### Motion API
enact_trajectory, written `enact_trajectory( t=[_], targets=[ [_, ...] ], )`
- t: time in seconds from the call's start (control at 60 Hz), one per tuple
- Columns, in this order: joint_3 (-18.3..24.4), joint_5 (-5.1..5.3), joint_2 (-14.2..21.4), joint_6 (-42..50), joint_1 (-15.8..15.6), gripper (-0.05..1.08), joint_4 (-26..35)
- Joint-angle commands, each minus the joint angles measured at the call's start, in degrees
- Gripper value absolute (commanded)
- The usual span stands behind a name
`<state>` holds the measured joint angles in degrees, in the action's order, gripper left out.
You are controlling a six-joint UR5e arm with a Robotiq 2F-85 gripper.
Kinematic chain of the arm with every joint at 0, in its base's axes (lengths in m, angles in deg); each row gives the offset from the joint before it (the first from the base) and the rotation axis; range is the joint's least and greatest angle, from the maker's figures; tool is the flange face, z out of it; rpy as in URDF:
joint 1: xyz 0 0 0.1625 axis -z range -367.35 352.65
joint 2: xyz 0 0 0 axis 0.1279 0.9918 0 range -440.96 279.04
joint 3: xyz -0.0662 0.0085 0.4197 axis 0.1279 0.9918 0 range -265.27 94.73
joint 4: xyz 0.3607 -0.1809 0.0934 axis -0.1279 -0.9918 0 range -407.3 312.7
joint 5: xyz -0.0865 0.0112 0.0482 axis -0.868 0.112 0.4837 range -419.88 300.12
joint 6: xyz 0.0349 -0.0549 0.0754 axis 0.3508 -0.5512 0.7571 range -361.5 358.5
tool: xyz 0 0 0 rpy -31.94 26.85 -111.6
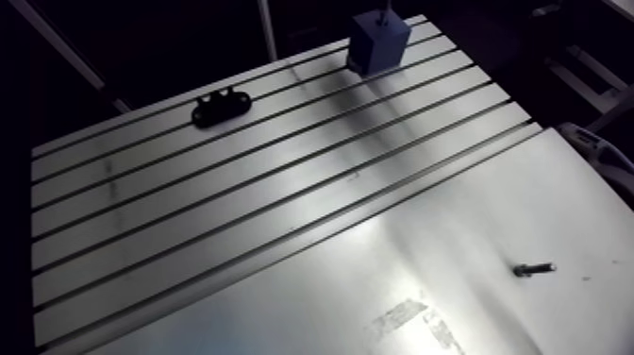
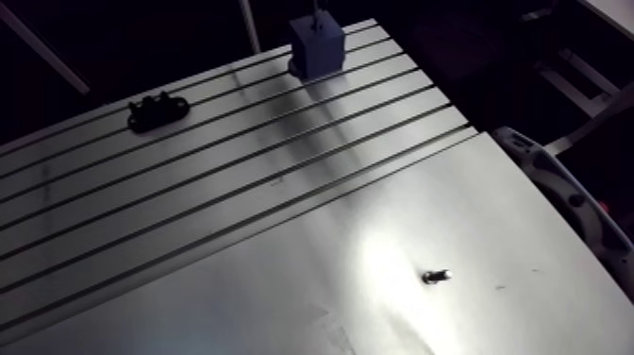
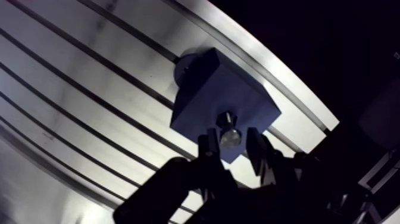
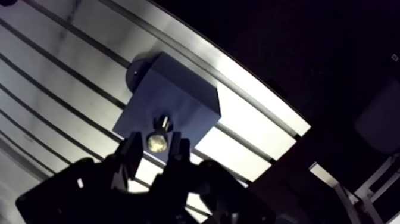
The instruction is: Pick up the M10 bolt and insert it into the hex recess until seated.
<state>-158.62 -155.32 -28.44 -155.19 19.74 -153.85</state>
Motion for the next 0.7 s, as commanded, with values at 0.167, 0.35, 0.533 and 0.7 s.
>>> enact_trajectory(
  t=[0.167,0.35,0.533,0.7],
  targets=[
    [-0.1,1.09,0.0,2.3,0.2,0.0,-2.4],
    [0.4,1.18,0.0,5.1,0.5,0.0,-2.8],
    [0.2,2.73,0.5,7.8,0.9,0.0,-2.8],
    [0.3,2.95,0.9,13.8,1.0,0.02,-2.7]
  ],
)
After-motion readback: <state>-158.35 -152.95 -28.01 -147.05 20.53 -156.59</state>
